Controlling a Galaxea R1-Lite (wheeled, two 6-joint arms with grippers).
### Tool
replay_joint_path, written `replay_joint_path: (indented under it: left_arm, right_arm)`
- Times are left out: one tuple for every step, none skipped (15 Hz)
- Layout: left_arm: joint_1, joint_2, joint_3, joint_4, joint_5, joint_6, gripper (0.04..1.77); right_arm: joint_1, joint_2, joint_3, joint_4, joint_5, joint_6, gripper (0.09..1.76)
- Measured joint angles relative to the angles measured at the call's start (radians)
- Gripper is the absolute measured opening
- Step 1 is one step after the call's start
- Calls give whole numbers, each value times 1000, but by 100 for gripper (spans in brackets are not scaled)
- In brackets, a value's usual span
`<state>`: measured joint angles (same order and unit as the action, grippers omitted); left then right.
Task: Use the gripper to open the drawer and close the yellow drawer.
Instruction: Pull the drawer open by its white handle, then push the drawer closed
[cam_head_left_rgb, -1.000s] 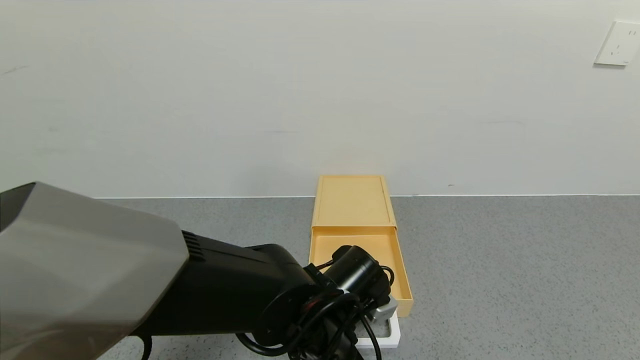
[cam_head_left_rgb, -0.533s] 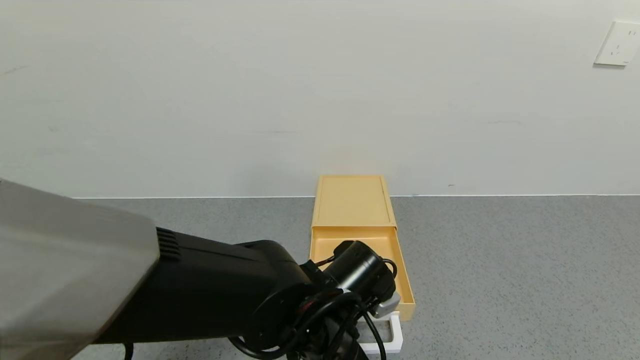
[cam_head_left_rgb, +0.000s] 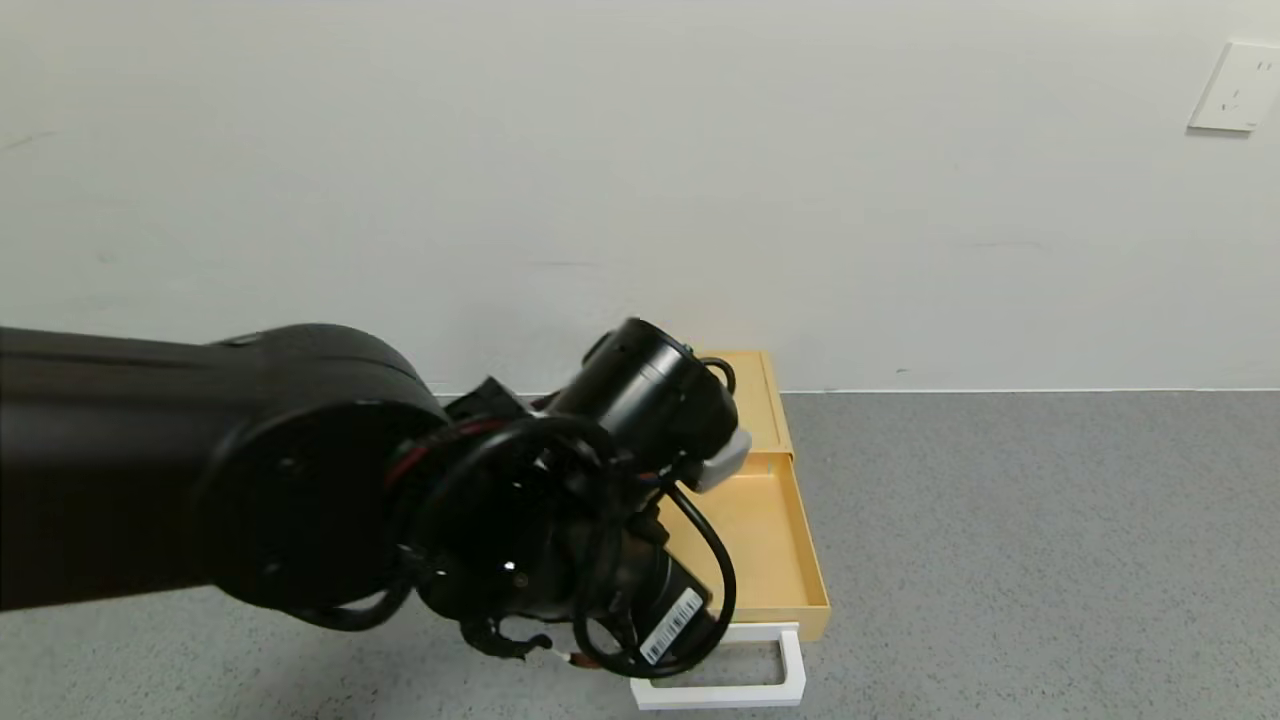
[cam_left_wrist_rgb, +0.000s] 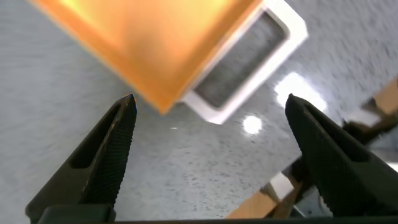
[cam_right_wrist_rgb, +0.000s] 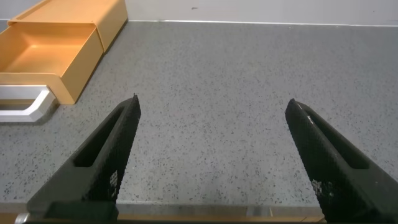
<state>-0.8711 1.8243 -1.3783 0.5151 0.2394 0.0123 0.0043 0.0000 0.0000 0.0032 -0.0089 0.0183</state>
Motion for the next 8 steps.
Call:
replay_joint_path:
  left_arm:
    - [22, -25, -3, -1, 42, -3, 172]
    - [49, -51, -3, -3, 78, -9, 172]
    - [84, -78, 0, -5, 103, -28, 172]
    - [121, -102, 1, -7, 116, -66, 172]
    - [162, -126, 1, -11, 119, -121, 172]
    - [207, -150, 3, -27, 115, -175, 172]
    - [246, -169, 7, -49, 112, -206, 172]
    - [280, -186, 21, -68, 109, -218, 172]
  right_arm:
    - [0, 0, 0, 0, 0, 0, 171]
    - [0, 0, 0, 0, 0, 0, 171]
    - [0, 0, 0, 0, 0, 0, 171]
    - [0, 0, 0, 0, 0, 0, 171]
    - [0, 0, 0, 0, 0, 0, 171]
    - [0, 0, 0, 0, 0, 0, 171]
    - [0, 0, 0, 0, 0, 0, 171]
    - [1, 0, 0, 0, 0, 0, 171]
